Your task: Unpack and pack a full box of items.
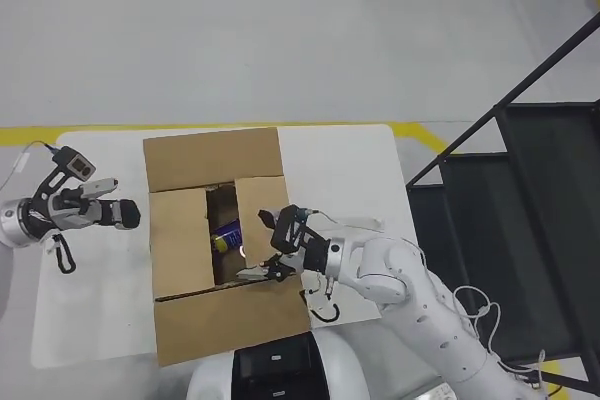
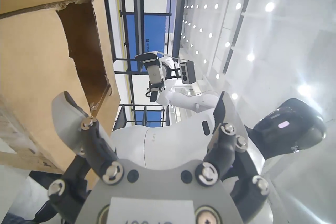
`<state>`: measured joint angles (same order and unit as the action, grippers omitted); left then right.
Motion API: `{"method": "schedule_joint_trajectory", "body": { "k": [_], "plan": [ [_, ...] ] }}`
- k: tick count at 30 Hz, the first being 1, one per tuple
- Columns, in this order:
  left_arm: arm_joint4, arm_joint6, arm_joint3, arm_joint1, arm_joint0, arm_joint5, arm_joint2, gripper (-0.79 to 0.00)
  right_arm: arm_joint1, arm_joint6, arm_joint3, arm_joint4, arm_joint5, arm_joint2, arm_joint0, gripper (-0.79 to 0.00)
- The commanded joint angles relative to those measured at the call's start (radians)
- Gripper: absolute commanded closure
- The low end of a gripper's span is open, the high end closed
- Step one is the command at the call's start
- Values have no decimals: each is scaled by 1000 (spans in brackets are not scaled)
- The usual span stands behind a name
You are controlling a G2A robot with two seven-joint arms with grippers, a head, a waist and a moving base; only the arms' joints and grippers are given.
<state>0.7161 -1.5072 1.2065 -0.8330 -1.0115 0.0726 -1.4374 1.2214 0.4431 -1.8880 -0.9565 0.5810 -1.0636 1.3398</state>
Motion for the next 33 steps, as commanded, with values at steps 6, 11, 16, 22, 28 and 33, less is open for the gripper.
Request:
{"method": "schedule_joint_trajectory", "body": {
  "k": [6,11,16,22,28,33],
  "plan": [
    [27,3,-17,0,0,-4,-10,-785,0,1,1,-1,-1,1,0,-785],
    [27,3,-17,0,0,-4,-10,-785,0,1,1,-1,-1,1,0,-785],
    [36,55,-16,-3,-5,-17,-9,-785,1,55,43,238,14,9,4,-785],
    [53,155,-138,-17,68,21,10,-785,-21,274,82,737,-6,-69,22,-785],
    [56,136,-311,-38,188,76,61,-785,-62,466,44,974,-81,-219,134,-785],
    [56,134,-458,-67,283,106,123,-785,-89,562,15,1053,-153,-333,252,-785]
  ]
}}
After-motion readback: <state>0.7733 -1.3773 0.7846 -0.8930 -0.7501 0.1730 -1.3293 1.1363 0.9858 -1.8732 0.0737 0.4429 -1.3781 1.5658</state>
